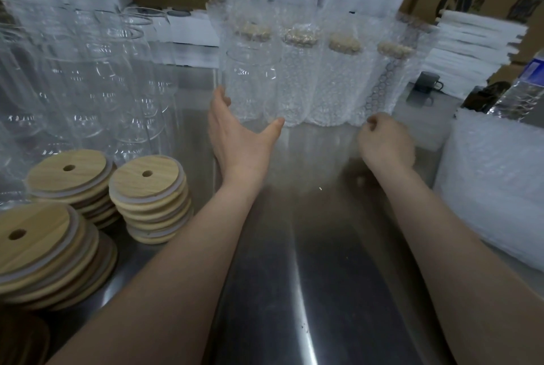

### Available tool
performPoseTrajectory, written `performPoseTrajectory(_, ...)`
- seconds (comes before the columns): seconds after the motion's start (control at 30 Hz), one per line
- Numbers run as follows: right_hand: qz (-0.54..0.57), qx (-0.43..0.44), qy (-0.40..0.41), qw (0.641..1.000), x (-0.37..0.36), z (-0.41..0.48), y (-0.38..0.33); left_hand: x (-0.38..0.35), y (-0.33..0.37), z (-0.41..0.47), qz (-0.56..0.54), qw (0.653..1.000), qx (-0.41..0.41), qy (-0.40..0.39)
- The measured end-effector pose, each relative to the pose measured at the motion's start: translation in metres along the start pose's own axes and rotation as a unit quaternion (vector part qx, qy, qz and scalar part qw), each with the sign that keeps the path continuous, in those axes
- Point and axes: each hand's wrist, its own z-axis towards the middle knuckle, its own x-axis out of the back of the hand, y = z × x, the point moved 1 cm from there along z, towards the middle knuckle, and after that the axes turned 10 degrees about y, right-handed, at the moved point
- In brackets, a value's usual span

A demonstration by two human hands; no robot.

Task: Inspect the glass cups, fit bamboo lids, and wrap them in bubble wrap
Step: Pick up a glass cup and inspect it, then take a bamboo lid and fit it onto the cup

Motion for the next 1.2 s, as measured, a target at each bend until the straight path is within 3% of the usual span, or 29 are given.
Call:
performPoseTrajectory(0.07,0.126,0.002,0.028,0.992,-0.001,-0.002,-0.008,0.001,0.000,0.000,0.027,1.000,-0.003,0.011)
performPoseTrajectory(0.13,0.284,-0.049,0.003,0.958,-0.003,-0.006,-0.018,0.002,0.000,0.001,0.049,0.999,-0.001,0.021)
performPoseTrajectory(0.2,0.447,-0.159,-0.084,0.876,-0.005,-0.013,-0.026,0.002,0.000,0.002,0.050,0.998,-0.001,0.030)
performPoseTrajectory(0.27,0.543,-0.234,-0.192,0.784,-0.008,-0.019,-0.032,0.003,-0.001,0.003,0.044,0.998,-0.001,0.041)
performPoseTrajectory(0.37,0.577,-0.230,-0.300,0.724,-0.016,-0.028,-0.035,0.002,-0.003,0.004,0.044,0.998,0.003,0.051)
performPoseTrajectory(0.5,0.608,-0.169,-0.322,0.705,-0.019,-0.034,-0.034,0.001,-0.005,0.005,0.037,0.998,0.011,0.051)
performPoseTrajectory(0.73,0.591,-0.108,-0.325,0.731,-0.020,-0.040,-0.038,-0.001,-0.007,0.005,0.030,0.999,0.006,0.044)
performPoseTrajectory(1.2,0.572,-0.104,-0.280,0.764,-0.023,-0.040,-0.043,-0.002,-0.008,0.005,0.049,0.998,-0.006,0.032)
